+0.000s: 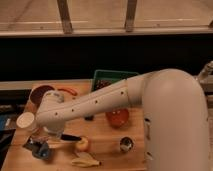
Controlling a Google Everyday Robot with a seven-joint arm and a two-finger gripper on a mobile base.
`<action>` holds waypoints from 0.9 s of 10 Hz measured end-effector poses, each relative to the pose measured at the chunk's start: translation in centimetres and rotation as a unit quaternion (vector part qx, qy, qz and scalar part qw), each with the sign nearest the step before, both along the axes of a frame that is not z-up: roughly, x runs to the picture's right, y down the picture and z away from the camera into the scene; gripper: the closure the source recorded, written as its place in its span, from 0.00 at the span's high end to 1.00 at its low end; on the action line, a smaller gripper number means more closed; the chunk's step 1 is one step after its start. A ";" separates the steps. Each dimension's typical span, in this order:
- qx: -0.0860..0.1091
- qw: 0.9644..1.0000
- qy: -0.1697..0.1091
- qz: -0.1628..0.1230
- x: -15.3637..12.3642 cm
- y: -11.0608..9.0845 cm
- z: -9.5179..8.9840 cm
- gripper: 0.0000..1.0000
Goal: Place brush in plastic cup
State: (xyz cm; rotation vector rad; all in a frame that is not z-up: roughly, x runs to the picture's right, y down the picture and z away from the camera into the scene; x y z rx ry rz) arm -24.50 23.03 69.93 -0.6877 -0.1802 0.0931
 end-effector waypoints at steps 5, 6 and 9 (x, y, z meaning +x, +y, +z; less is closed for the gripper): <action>-0.020 0.999 -0.034 -0.016 -1.9 1.4 1.1 0.00; -0.023 0.999 -0.036 -0.015 -1.9 1.5 1.4 0.00; -0.035 0.999 -0.040 -0.001 -1.6 1.7 2.4 0.15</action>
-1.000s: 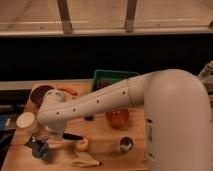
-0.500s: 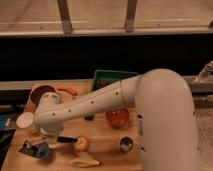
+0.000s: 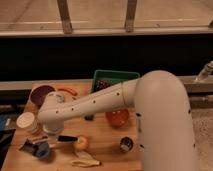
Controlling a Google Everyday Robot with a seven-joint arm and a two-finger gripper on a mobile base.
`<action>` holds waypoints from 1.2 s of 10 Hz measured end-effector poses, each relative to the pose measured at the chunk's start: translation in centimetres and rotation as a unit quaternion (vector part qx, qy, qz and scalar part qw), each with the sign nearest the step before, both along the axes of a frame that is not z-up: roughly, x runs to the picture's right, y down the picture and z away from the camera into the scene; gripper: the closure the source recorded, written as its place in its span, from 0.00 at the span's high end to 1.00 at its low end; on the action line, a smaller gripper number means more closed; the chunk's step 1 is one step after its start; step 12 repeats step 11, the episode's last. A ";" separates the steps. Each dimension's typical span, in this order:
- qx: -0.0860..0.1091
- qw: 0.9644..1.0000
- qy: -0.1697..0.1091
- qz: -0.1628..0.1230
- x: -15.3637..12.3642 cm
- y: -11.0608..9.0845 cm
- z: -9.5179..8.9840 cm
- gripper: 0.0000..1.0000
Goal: Place brush in plastic cup
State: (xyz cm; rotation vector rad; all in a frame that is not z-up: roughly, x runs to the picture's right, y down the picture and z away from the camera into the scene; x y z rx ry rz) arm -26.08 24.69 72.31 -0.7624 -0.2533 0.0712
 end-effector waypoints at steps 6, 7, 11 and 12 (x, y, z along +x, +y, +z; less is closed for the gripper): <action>-0.002 1.000 0.001 0.027 0.8 -0.3 0.1 0.42; -0.002 1.000 0.002 0.027 0.9 -0.3 0.1 0.42; -0.003 1.000 0.000 0.026 0.7 -0.2 0.0 0.42; -0.003 1.000 0.000 0.026 0.7 -0.2 0.0 0.42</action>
